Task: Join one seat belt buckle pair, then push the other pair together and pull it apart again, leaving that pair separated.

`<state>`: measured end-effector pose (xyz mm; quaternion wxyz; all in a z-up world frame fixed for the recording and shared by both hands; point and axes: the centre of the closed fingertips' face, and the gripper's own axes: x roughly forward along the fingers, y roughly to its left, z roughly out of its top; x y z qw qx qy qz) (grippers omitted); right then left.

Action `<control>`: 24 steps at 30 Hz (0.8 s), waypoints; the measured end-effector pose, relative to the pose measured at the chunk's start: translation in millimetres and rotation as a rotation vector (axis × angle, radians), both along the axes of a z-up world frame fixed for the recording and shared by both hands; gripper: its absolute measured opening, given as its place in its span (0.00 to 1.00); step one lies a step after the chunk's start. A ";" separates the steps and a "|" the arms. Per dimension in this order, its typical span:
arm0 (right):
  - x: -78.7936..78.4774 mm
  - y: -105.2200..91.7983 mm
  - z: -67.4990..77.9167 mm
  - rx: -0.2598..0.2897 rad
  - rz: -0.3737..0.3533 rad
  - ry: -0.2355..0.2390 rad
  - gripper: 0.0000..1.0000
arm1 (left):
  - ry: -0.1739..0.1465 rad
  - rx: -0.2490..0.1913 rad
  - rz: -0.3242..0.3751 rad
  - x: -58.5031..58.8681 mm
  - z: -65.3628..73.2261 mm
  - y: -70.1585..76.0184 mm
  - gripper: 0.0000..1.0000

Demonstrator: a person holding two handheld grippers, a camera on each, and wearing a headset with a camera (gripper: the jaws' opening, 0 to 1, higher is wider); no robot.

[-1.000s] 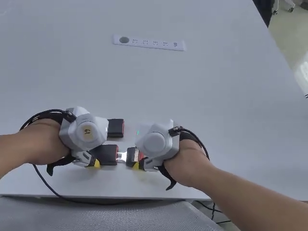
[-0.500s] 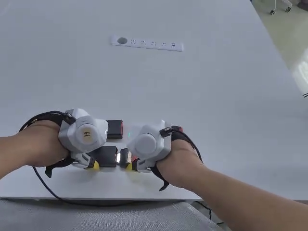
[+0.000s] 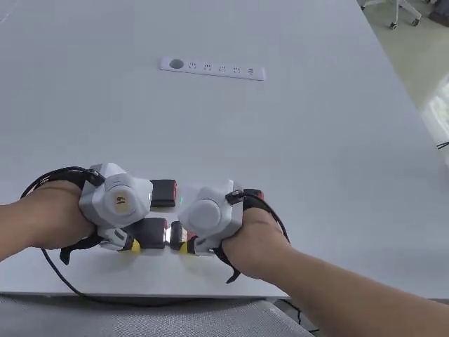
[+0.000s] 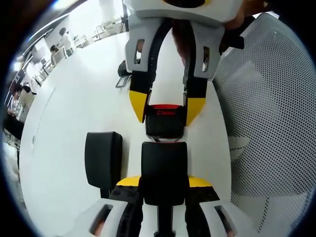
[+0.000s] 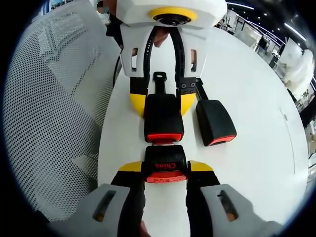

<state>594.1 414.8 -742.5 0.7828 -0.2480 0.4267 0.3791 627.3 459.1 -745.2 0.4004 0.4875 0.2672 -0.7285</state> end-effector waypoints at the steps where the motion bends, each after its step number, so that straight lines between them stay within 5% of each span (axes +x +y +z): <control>1: 0.3 -0.2 0.0 -0.001 0.001 0.000 0.29 | -0.001 0.001 -0.001 0.1 0.1 0.0 0.32; 24: 0.2 -3.3 -0.2 -0.002 0.005 -0.003 0.29 | 0.028 -0.017 0.019 -0.5 1.5 1.8 0.32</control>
